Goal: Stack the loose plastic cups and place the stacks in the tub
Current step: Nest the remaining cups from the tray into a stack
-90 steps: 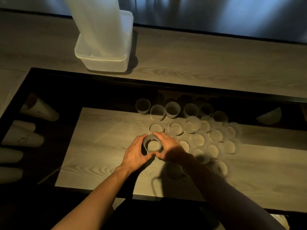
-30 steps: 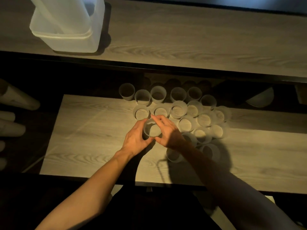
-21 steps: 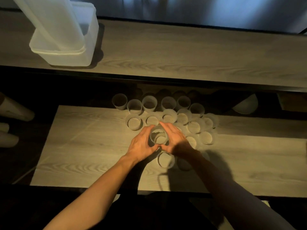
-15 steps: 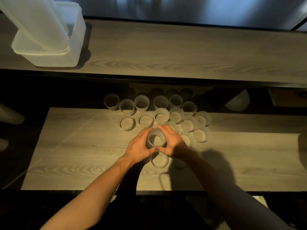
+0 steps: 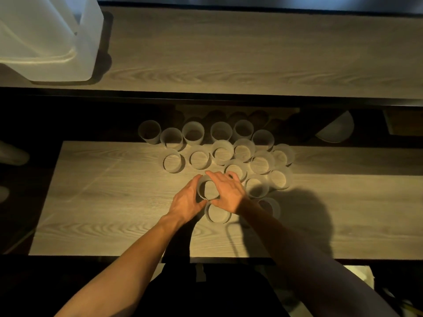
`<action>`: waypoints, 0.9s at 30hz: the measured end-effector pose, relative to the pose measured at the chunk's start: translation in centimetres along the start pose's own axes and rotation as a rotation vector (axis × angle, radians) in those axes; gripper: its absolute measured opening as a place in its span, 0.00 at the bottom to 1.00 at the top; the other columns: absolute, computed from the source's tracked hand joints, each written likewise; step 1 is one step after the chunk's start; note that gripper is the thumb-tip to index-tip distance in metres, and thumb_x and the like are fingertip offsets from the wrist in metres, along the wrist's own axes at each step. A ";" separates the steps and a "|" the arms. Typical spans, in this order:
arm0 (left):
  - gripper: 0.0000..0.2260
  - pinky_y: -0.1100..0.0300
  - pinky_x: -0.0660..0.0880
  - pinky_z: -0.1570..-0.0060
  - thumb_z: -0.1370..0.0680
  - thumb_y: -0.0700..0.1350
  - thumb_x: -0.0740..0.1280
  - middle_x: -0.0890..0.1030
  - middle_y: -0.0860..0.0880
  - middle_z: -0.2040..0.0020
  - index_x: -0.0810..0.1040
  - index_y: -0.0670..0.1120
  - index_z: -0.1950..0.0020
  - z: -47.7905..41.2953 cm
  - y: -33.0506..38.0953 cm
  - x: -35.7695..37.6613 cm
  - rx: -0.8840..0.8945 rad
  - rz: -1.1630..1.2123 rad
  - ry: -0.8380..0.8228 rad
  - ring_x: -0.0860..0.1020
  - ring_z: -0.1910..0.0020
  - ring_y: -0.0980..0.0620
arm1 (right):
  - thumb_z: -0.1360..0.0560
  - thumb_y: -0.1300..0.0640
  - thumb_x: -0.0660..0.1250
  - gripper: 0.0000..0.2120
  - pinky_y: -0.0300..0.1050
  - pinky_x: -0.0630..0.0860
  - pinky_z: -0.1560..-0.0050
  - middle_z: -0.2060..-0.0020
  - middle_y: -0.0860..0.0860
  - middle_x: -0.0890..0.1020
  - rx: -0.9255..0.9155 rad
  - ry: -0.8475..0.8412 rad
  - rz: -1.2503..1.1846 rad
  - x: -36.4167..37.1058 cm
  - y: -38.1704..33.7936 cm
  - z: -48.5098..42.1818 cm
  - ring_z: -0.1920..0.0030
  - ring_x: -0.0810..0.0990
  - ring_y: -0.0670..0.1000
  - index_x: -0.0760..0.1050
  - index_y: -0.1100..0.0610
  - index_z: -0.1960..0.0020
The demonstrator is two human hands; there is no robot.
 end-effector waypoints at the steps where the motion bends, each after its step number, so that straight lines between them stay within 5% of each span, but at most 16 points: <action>1: 0.35 0.54 0.75 0.40 0.27 0.50 0.76 0.76 0.50 0.33 0.61 0.54 0.26 0.1 -0.1 -0.3 0.002 0.004 0.014 0.78 0.38 0.48 | 0.26 0.44 0.72 0.44 0.51 0.52 0.24 0.27 0.51 0.69 -0.006 0.003 -0.013 -0.1 -0.2 0.0 0.27 0.67 0.52 0.52 0.51 0.19; 8: 0.34 0.61 0.71 0.40 0.28 0.53 0.76 0.76 0.53 0.33 0.65 0.53 0.26 1.5 -0.2 -2.9 0.029 0.049 0.085 0.76 0.37 0.54 | 0.29 0.48 0.75 0.49 0.50 0.59 0.27 0.26 0.51 0.66 -0.060 -0.020 -0.148 -1.2 -2.0 0.1 0.28 0.66 0.53 0.50 0.49 0.18; 14: 0.35 0.57 0.73 0.36 0.27 0.53 0.77 0.75 0.52 0.31 0.63 0.54 0.25 2.2 -1.5 -3.4 -0.021 0.050 0.099 0.75 0.35 0.53 | 0.32 0.55 0.76 0.55 0.53 0.59 0.24 0.23 0.53 0.60 -0.067 -0.117 -0.166 -0.5 -3.6 -0.6 0.25 0.61 0.55 0.42 0.47 0.18; 18: 0.36 0.53 0.74 0.35 0.28 0.50 0.77 0.74 0.51 0.30 0.62 0.54 0.24 2.3 -2.8 -4.3 -0.061 0.049 0.136 0.75 0.33 0.52 | 0.30 0.51 0.76 0.53 0.54 0.62 0.25 0.25 0.52 0.63 -0.058 -0.109 -0.217 -0.3 -4.7 -2.0 0.25 0.63 0.55 0.44 0.46 0.18; 27: 0.35 0.61 0.71 0.37 0.28 0.50 0.76 0.74 0.51 0.30 0.64 0.53 0.25 5.0 -2.1 -6.5 0.011 0.022 0.245 0.74 0.34 0.53 | 0.30 0.46 0.74 0.47 0.48 0.65 0.29 0.28 0.49 0.67 -0.189 0.029 -0.241 -2.0 -6.2 -0.7 0.29 0.66 0.49 0.50 0.44 0.19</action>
Point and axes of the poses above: each hand's wrist, its own z-axis away from the middle knuckle, its own x-axis out of the palm, y = z × x, the point moved 9 cm from there along -z, towards the middle knuckle
